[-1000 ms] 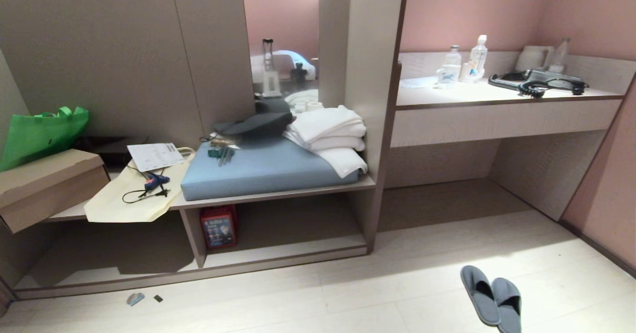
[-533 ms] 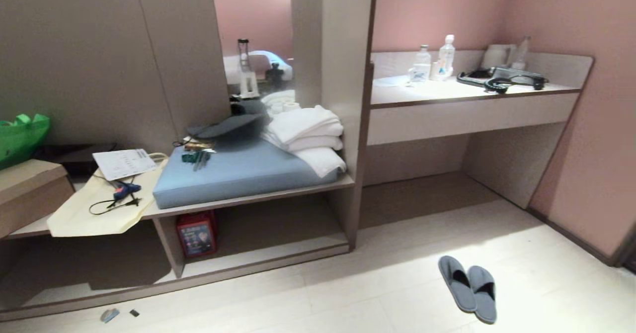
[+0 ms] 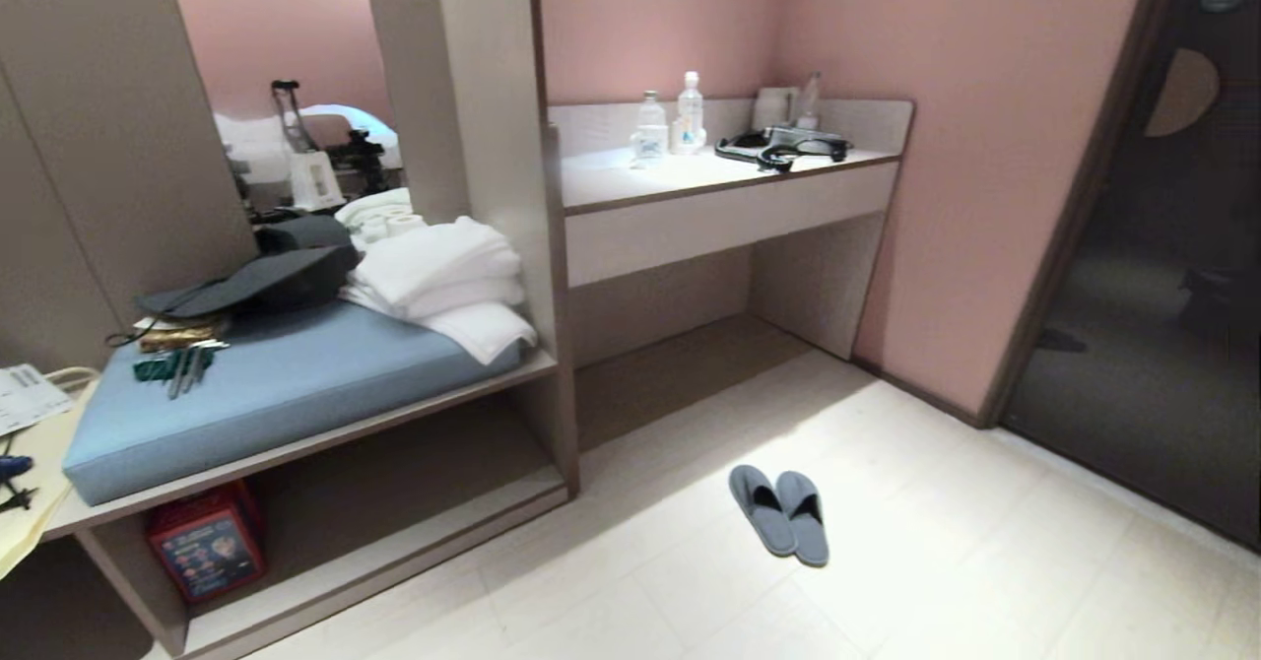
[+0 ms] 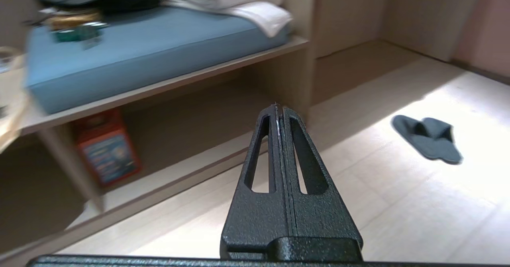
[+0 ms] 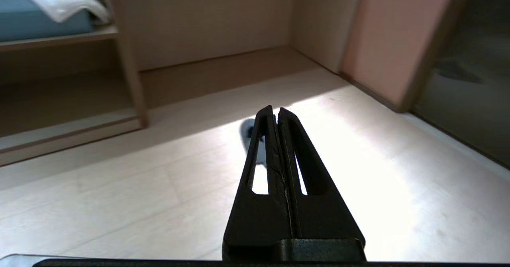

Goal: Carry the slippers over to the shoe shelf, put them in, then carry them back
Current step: Pick up the slippers on the floor

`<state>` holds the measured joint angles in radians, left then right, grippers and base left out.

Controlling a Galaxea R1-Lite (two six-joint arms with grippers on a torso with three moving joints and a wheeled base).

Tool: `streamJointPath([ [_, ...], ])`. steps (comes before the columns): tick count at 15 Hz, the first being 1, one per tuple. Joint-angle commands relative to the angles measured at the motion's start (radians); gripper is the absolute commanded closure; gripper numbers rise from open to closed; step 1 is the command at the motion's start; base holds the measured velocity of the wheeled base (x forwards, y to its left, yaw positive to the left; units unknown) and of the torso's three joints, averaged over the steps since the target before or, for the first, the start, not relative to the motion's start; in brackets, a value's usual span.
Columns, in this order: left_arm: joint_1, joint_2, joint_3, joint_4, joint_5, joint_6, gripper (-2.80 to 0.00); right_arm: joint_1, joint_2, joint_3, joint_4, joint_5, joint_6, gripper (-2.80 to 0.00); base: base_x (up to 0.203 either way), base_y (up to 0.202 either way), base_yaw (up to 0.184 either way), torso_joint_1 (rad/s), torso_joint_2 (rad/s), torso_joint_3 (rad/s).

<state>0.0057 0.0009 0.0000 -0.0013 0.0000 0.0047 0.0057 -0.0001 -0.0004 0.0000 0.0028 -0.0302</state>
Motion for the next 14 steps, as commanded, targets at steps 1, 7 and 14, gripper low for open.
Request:
streamJointPath([
  [1,0.0,0.001,0.0,0.0,0.0,0.0,0.0,0.0,0.0,0.0,0.0,0.0,0.0,0.0,0.003,0.01,-0.176,0.006,0.0,0.002],
  [7,0.0,0.001,0.0,0.0,0.0,0.0,0.0,0.0,0.0,0.0,0.0,0.0,-0.002,0.0,0.002,0.009,-0.178,0.001,0.0,0.002],
  [14,0.0,0.001,0.0,0.0,0.0,0.0,0.0,0.0,0.0,0.0,0.0,0.0,-0.002,0.0,0.001,0.005,-0.078,0.002,0.0,0.002],
])
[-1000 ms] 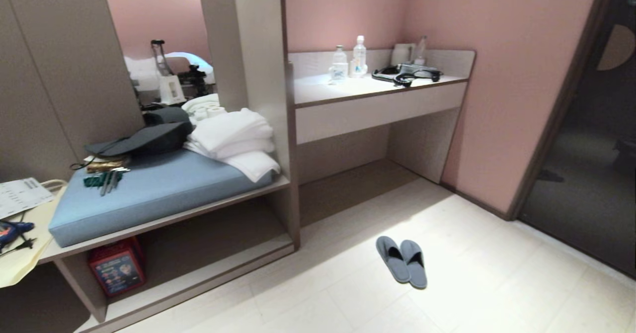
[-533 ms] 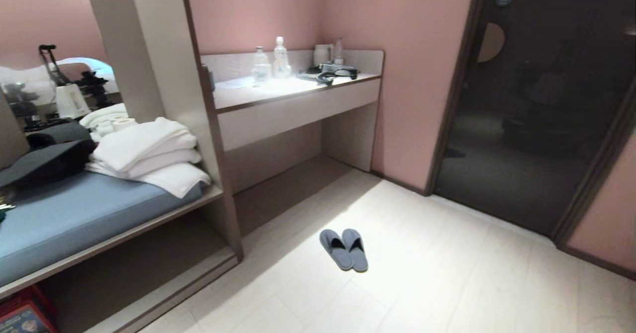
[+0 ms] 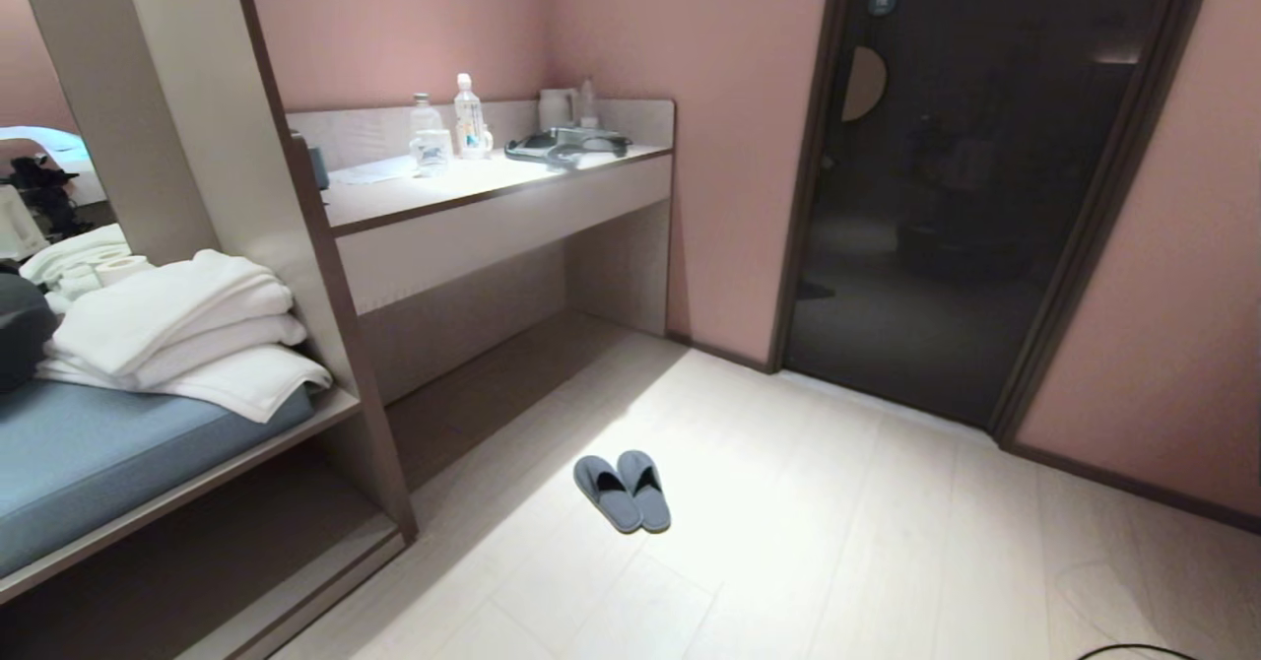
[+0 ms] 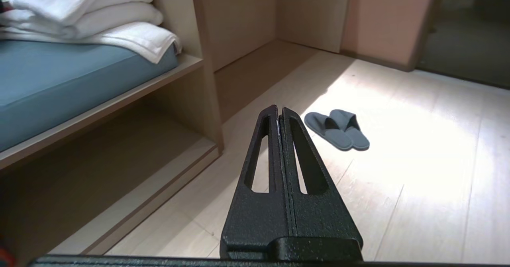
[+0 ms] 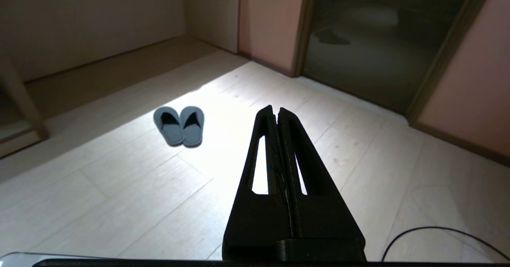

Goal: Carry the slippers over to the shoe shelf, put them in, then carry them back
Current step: Pick up the slippers on the floor

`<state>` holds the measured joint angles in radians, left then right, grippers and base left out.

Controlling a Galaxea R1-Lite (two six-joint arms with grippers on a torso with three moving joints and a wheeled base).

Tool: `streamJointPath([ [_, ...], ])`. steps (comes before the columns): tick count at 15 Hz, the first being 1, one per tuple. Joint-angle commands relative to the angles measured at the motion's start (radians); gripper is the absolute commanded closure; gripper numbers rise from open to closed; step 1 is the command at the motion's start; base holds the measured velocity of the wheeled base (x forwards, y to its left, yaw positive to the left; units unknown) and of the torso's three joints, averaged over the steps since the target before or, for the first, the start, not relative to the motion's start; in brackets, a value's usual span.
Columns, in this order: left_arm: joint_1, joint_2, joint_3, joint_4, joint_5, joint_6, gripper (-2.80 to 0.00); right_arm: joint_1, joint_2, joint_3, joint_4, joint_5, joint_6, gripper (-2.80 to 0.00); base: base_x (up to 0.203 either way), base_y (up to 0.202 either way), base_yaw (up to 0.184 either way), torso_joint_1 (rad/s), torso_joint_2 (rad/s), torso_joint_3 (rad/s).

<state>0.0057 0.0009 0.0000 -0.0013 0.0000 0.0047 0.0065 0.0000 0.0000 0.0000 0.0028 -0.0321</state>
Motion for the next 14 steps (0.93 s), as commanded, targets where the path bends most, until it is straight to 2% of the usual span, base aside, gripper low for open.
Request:
streamJointPath([
  [1,0.0,0.001,0.0,0.0,0.0,0.0,0.0,0.0,0.0,0.0,0.0,0.0,0.0,0.0,0.0,0.0,0.0,0.0,0.0,0.0],
  [10,0.0,0.001,0.0,0.0,0.0,0.0,0.0,0.0,0.0,0.0,0.0,0.0,0.0,0.0,0.0,0.0,0.0,0.0,0.0,0.0],
  [14,0.0,0.001,0.0,0.0,0.0,0.0,0.0,0.0,0.0,0.0,0.0,0.0,0.0,0.0,0.158,0.0,-0.001,-0.001,0.0,0.003],
])
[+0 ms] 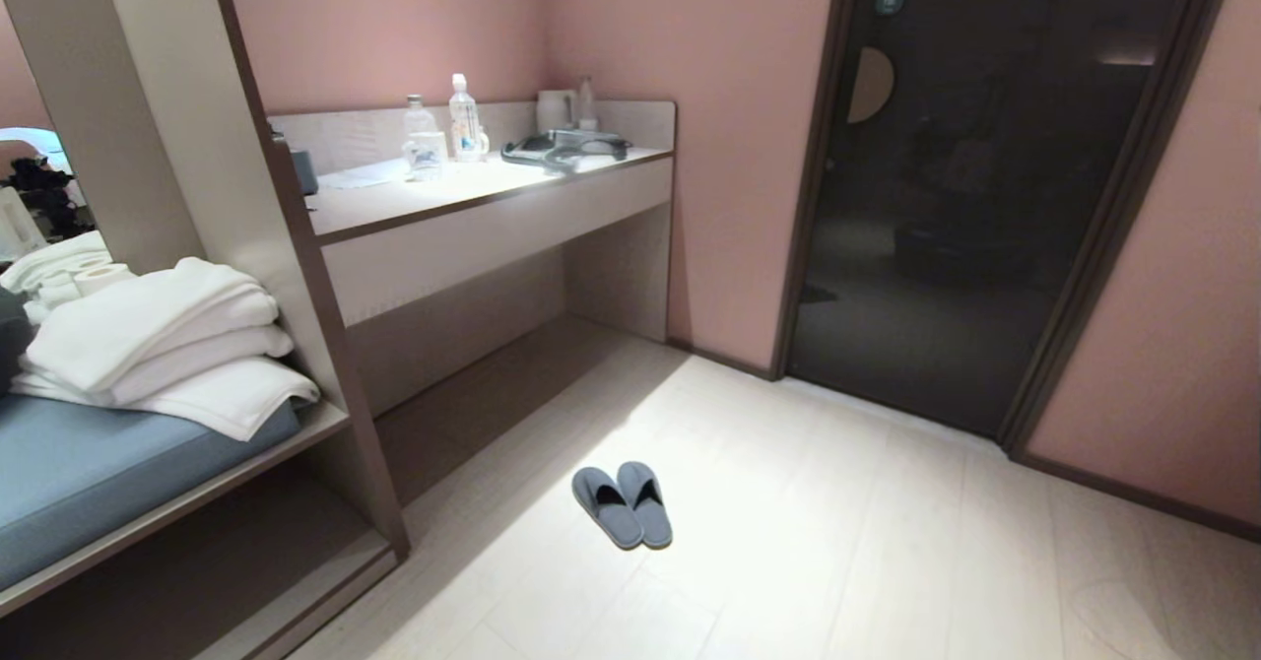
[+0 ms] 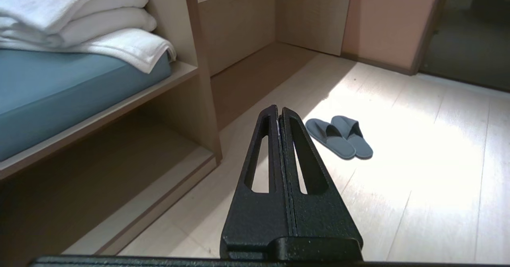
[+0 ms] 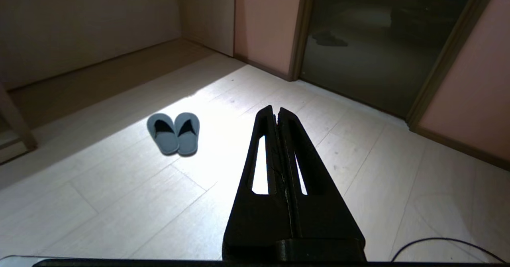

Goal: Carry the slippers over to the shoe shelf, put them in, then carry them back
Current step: Pick up the slippers on the floor

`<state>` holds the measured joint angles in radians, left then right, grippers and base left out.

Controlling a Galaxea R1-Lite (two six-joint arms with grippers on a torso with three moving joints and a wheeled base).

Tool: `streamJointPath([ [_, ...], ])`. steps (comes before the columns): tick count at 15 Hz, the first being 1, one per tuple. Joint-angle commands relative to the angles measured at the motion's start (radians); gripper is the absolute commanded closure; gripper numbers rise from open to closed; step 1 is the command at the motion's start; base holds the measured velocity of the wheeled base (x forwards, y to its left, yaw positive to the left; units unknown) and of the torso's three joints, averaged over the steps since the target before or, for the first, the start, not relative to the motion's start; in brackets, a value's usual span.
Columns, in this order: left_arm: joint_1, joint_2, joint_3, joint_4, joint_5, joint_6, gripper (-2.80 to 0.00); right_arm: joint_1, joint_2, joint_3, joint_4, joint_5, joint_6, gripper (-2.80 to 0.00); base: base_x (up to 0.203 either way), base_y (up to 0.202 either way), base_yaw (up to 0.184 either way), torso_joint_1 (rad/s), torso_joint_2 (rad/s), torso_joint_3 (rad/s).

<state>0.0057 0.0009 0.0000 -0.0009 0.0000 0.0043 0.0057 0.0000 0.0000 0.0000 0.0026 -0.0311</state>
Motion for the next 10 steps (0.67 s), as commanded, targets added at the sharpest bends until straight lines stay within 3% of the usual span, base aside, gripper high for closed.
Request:
streamJointPath([
  [1,0.0,0.001,0.0,-0.001,0.0,0.0,0.0,0.0,0.0,0.0,0.0,0.0,-0.001,0.0,0.195,0.0,0.001,0.007,-0.01,0.002],
  [10,0.0,0.001,0.0,-0.001,0.0,0.0,0.0,0.0,0.0,0.0,0.002,0.0,0.0,0.0,0.197,0.0,-0.002,0.002,0.0,0.002],
])
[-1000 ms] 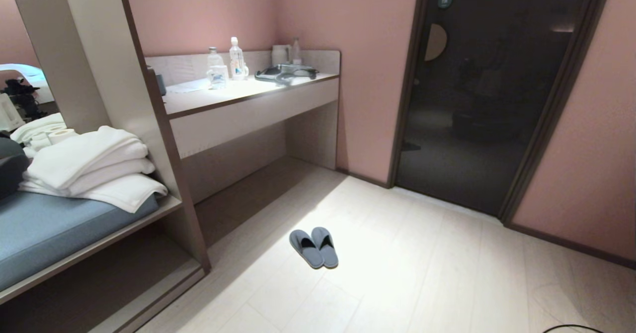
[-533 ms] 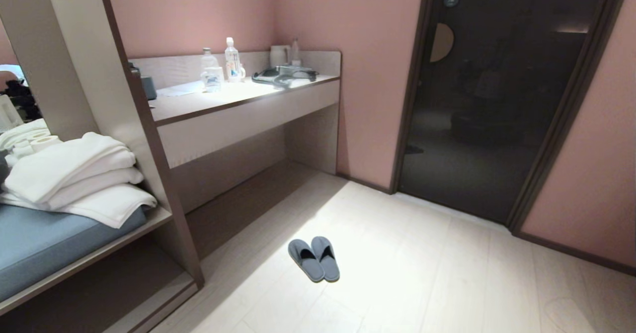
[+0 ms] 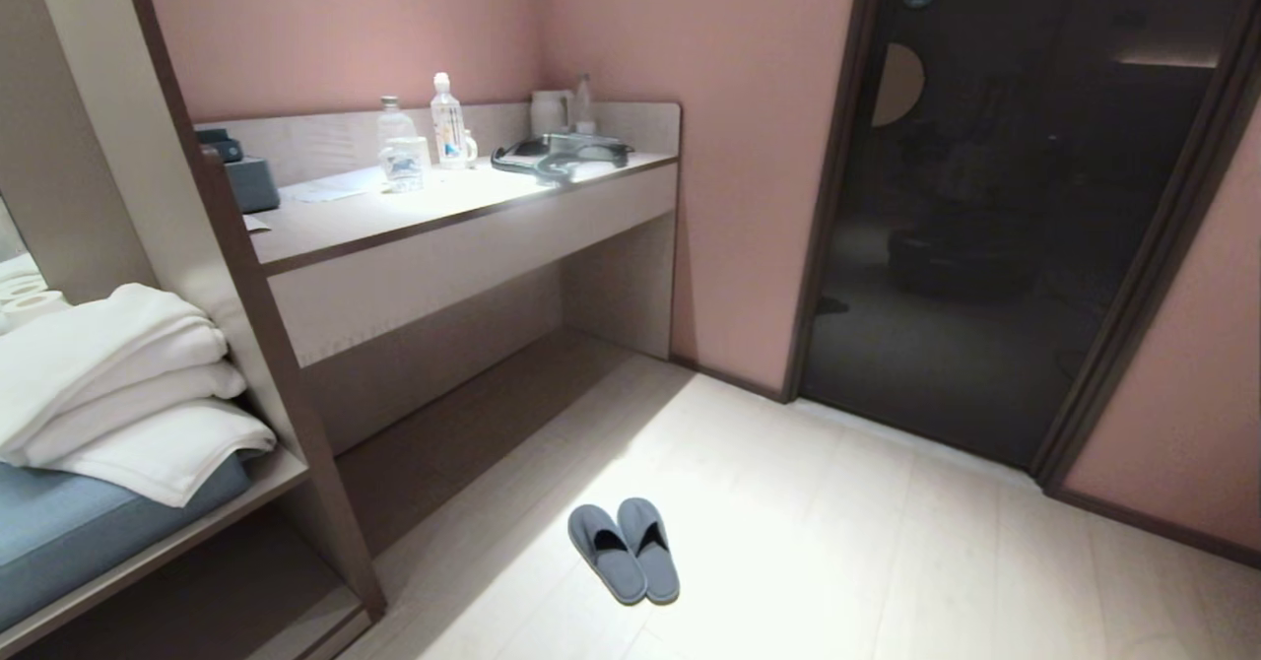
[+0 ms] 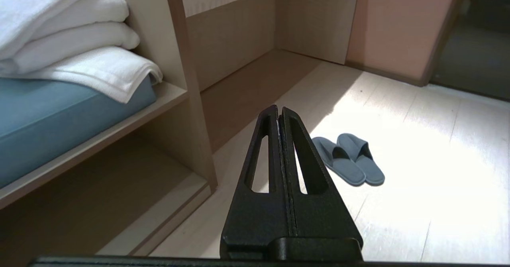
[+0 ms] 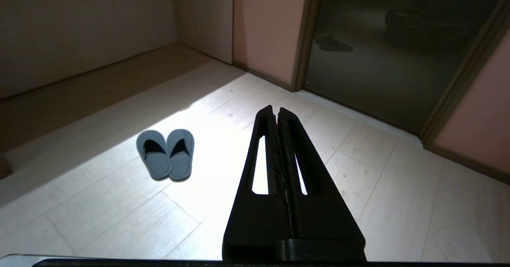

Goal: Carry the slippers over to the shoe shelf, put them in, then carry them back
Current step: Pick up the slippers on the floor

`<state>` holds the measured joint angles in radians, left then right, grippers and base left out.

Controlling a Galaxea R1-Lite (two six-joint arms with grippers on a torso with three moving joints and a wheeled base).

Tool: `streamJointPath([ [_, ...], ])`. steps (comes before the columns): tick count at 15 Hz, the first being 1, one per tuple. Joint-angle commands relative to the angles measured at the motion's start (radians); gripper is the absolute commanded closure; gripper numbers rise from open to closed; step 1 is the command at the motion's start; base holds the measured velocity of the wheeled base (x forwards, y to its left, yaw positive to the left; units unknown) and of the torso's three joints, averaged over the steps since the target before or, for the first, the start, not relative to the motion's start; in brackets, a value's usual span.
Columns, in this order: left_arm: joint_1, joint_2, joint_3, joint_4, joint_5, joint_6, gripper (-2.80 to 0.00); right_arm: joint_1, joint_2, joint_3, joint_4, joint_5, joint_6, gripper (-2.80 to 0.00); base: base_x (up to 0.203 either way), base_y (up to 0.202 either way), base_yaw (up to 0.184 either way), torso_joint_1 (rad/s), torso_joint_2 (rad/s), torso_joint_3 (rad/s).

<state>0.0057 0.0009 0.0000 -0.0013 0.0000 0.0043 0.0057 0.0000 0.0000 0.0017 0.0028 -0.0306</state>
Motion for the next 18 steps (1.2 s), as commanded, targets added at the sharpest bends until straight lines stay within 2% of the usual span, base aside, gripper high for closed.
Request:
streamJointPath([
  [1,0.0,0.001,0.0,0.0,0.0,0.0,0.0,0.0,0.0,0.0,0.0,0.0,0.0,0.0,0.195,0.0,0.001,-0.001,0.0,0.0],
  [8,0.0,0.001,0.0,-0.002,0.001,-0.004,0.0,0.0,0.0,0.0,0.0,0.0,0.0,0.0,0.183,0.0,-0.001,0.004,0.0,0.003],
  [11,0.002,0.001,0.0,0.0,0.002,-0.003,0.0,0.0,0.0,0.0,0.0,0.0,0.0,0.0,0.0,0.0,0.0,0.0,0.0,-0.056],
  [18,0.002,0.001,0.0,0.0,0.002,-0.009,0.0,0.0,0.0,0.0,0.0,0.0,0.0,0.0,0.0,0.0,0.0,0.003,0.0,-0.187],
])
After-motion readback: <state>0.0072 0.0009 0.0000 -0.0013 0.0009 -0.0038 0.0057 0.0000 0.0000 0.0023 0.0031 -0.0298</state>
